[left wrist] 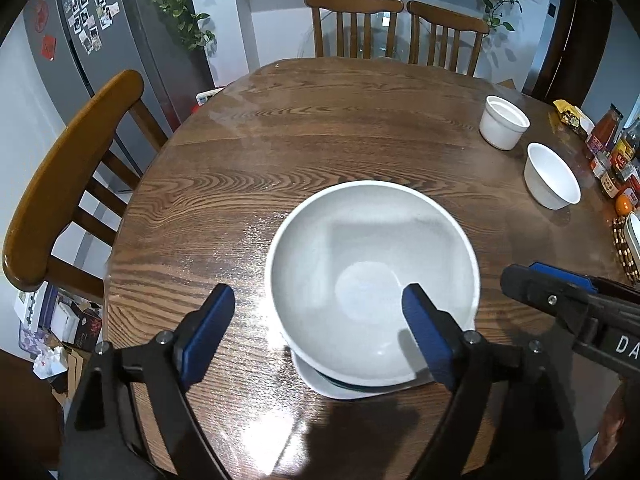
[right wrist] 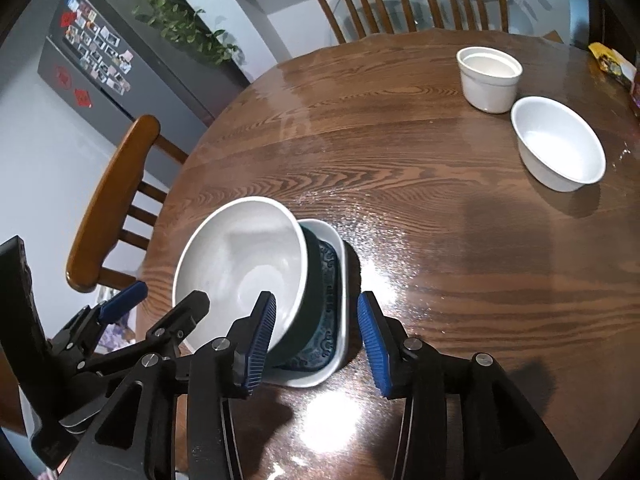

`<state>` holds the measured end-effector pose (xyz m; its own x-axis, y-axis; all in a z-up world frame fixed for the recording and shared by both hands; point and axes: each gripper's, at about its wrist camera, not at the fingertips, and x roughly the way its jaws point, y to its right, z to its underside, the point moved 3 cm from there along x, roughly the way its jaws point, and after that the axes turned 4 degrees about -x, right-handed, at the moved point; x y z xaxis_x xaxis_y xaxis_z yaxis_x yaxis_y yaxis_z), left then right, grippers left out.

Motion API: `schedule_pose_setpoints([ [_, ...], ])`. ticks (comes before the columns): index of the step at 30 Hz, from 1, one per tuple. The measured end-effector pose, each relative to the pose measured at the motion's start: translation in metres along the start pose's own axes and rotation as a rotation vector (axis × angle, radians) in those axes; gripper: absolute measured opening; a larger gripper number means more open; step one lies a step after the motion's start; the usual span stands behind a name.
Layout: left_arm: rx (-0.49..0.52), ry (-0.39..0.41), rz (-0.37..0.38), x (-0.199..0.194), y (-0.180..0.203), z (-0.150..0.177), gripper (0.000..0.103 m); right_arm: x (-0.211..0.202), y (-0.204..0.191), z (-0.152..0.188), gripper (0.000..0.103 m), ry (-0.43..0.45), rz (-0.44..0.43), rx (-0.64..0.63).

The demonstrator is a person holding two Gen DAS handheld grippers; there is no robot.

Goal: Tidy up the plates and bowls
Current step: 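Open both grippers and pull them back from the white bowl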

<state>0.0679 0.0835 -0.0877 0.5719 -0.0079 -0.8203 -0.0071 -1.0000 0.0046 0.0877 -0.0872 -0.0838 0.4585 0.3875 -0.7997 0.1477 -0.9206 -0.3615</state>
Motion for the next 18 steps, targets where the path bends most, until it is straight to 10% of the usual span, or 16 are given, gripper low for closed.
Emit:
schedule_pose_setpoints([
  [18,0.123,-0.011,0.03,-0.012,0.071,0.015,0.087,-0.045,0.066,0.022,0.044,0.069,0.023,0.122],
])
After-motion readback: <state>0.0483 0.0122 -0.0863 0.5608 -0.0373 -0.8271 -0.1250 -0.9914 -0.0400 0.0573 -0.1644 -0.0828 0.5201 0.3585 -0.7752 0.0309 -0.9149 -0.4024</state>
